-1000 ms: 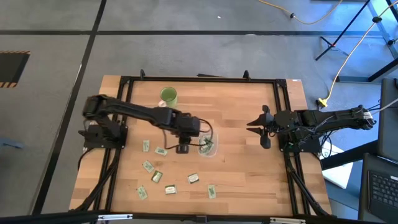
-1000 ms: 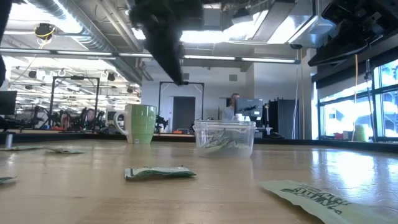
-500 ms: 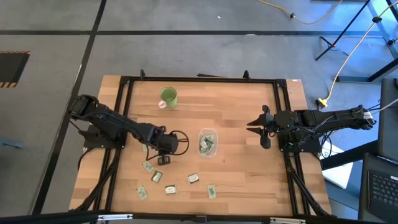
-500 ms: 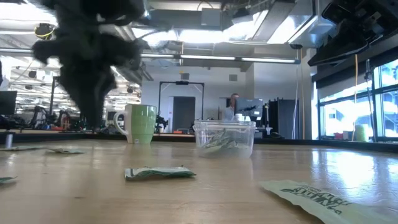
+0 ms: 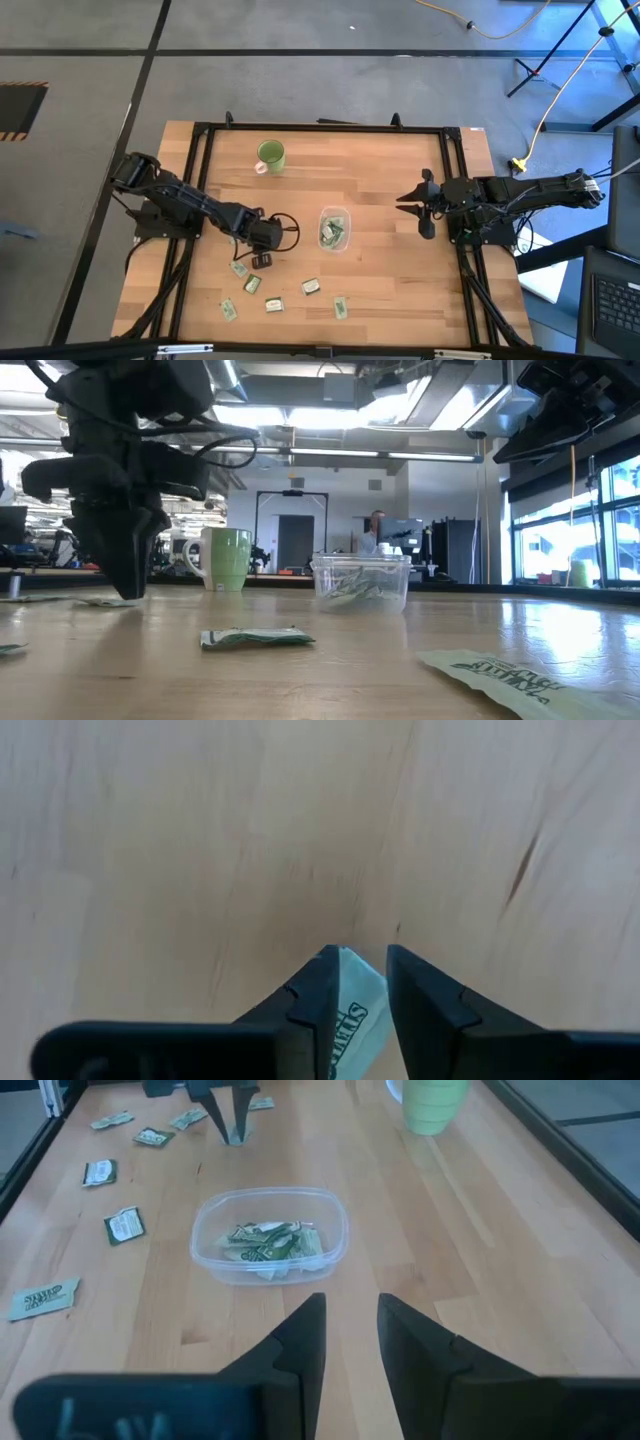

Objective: Pick and place items into bin
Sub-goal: Put the stevia packet into the transparent bin

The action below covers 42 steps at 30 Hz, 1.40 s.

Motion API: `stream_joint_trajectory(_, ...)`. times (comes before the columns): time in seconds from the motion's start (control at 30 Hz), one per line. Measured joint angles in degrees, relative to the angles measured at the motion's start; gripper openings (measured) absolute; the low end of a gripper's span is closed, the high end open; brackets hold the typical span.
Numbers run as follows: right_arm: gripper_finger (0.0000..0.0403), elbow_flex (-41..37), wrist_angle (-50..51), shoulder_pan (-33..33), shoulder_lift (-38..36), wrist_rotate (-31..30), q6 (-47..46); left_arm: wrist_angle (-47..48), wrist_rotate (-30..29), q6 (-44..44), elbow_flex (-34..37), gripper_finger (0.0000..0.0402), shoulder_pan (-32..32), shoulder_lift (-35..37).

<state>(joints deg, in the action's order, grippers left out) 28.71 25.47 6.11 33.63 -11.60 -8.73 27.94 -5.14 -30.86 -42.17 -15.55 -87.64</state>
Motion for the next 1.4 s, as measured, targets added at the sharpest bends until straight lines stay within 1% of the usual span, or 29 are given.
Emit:
stream_joint_trajectory(0.23, 0.0097, 0.0, 0.0, 0.0, 0.0, 0.0, -0.02, 0.81, 0.13, 0.11, 0.0, 0.0046, 0.0, 0.0)
stream_joint_trajectory(0.57, 0.0097, 0.0, 0.04, 0.02, 0.0, 0.0, 0.0, -0.01, 0.39, 0.12, -0.52, 0.0049, -0.11, -4.45)
stream_joint_trajectory(0.87, 0.0097, 0.0, 0.07, 0.0, 0.02, -0.01, 0.06, -0.06, 0.45, 0.12, -0.42, 0.0008, -0.11, -4.26)
stream_joint_trajectory(1.1, 0.0097, 0.0, 0.09, 0.02, 0.02, 0.0, 0.19, 0.15, 0.37, 0.14, -0.54, 0.0003, -0.11, -3.95)
stream_joint_trajectory(1.27, 0.0097, 0.0, 0.14, 0.0, 0.01, 0.0, 0.26, 1.4, 0.94, 4.36, -3.4, 0.0002, -0.09, -2.74)
stream_joint_trajectory(1.4, 0.0097, 0.0, 0.2, 0.02, 0.0, -0.02, 0.26, 0.12, 0.6, 8.18, -7.23, 0.0002, 0.6, -1.36)
